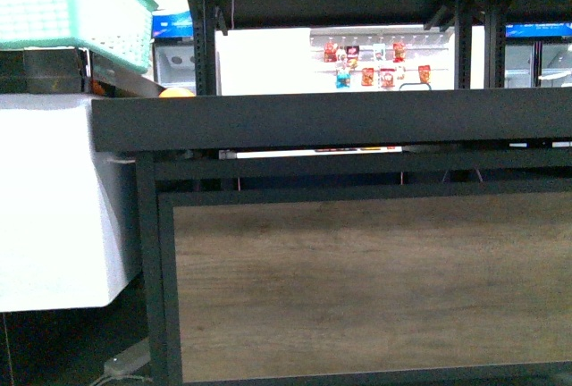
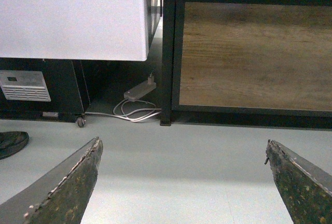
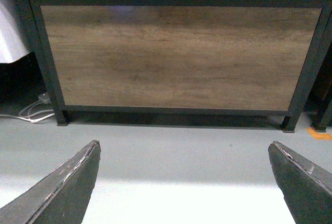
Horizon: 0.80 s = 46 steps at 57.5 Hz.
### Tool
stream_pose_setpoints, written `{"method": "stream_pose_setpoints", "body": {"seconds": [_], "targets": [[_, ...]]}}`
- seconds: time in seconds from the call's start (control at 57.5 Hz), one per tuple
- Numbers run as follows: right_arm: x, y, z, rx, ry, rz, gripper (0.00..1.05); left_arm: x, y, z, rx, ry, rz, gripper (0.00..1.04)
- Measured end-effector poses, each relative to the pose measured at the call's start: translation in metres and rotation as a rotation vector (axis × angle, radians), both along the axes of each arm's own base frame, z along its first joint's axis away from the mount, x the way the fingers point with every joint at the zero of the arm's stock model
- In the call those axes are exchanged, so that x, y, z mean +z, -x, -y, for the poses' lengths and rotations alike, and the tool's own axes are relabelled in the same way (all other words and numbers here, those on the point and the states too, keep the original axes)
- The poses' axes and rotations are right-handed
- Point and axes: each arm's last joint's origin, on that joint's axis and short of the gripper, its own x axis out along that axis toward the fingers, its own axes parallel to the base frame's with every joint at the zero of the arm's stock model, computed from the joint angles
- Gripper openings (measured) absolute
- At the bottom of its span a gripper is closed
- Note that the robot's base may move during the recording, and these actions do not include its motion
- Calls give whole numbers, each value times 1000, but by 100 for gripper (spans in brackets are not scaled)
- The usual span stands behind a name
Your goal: Pick lemon from shelf
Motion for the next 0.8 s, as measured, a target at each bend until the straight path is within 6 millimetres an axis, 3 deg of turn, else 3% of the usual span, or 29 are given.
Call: {"method": "stream_pose_setpoints", "body": {"seconds": [0.8], "targets": [[0,0,0,0,0,0,97,0,0,0,0,0,0,97]]}}
